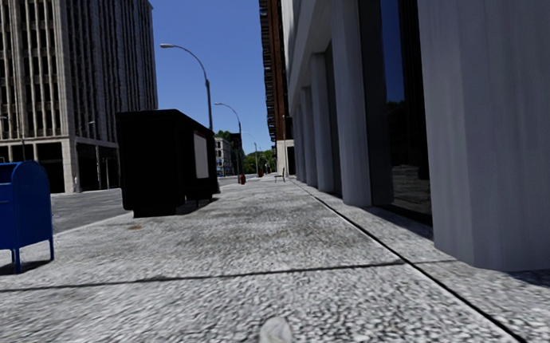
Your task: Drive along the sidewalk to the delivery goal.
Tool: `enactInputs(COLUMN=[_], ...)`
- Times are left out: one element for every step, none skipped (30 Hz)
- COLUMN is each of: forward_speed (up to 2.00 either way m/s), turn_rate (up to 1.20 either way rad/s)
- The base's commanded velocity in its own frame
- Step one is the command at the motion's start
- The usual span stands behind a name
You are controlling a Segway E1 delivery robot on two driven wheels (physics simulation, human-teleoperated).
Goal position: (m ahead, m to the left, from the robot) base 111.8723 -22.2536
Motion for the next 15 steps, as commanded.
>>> enactInputs(forward_speed=[2.00,2.00,2.00,2.00,2.00,2.00,2.00,2.00,2.00,2.00,2.00,2.00,2.00,2.00,2.00], turn_rate=[0.00,0.00,0.00,0.00,0.00,0.00,0.00,0.00,0.00,0.00,0.00,0.00,0.00,0.00,0.00])
